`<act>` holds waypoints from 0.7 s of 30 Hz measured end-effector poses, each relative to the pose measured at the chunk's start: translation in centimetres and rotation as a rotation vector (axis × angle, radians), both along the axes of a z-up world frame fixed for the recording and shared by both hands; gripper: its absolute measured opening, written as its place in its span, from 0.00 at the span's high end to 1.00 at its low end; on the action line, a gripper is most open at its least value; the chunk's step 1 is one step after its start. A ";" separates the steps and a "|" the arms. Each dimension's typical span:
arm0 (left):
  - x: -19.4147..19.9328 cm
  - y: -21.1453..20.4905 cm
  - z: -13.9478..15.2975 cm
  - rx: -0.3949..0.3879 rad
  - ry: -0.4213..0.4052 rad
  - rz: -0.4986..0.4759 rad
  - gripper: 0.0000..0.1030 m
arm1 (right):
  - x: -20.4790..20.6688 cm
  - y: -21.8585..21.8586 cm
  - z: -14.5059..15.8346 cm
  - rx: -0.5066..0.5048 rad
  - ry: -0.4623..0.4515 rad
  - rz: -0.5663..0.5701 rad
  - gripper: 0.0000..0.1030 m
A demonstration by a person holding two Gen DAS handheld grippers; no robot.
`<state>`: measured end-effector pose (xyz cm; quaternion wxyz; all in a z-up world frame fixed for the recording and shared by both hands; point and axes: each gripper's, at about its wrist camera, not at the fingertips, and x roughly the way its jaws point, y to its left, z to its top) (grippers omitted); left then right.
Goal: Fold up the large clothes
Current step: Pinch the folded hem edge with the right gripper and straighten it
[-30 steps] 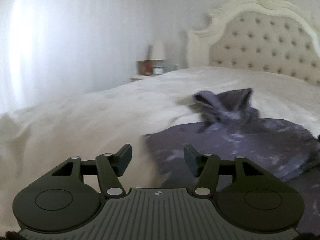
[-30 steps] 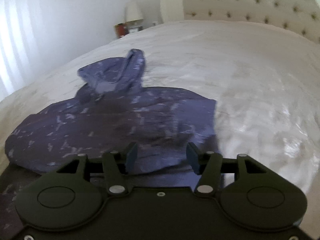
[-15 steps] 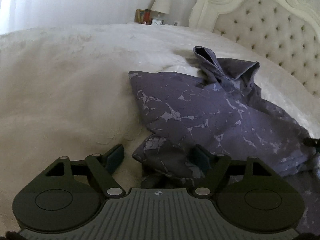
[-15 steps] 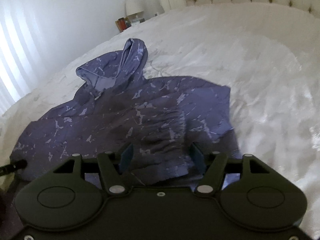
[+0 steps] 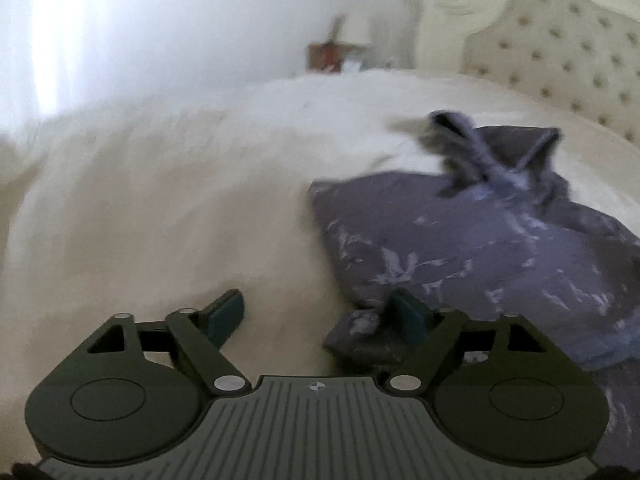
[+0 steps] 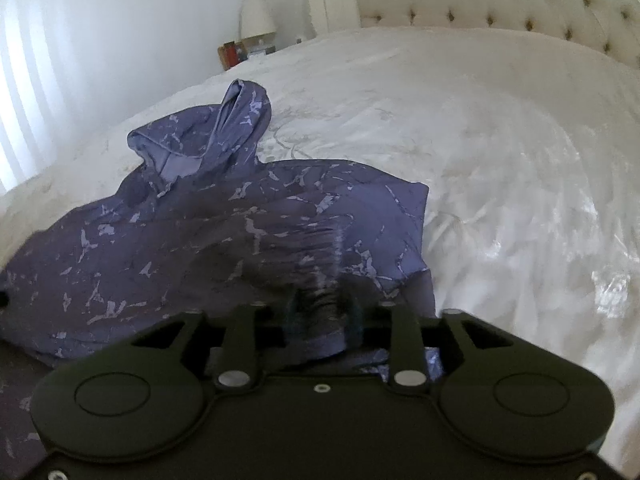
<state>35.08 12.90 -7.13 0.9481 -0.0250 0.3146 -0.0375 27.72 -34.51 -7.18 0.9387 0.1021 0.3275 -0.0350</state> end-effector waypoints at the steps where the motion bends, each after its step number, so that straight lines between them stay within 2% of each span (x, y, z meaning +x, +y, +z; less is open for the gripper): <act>1: 0.1 0.6 -0.3 -0.047 0.011 0.027 0.14 | -0.1 0.0 -0.1 -0.007 -0.003 0.003 0.53; 4: 0.0 1.9 -0.9 -0.152 0.023 0.067 0.12 | -0.4 0.1 -0.4 -0.041 -0.007 0.023 0.51; 11: -2.3 3.9 -0.5 -0.245 -0.045 0.151 0.12 | -0.5 -0.6 -0.9 -0.011 -0.020 0.009 0.48; 17: -2.0 3.7 -0.3 -0.188 0.010 0.155 0.12 | -0.1 -0.6 -1.0 -0.010 -0.018 0.011 0.45; 21: -3.2 2.9 1.5 -0.135 -0.066 0.123 0.14 | -0.8 -0.3 0.0 -0.042 -0.044 0.013 0.41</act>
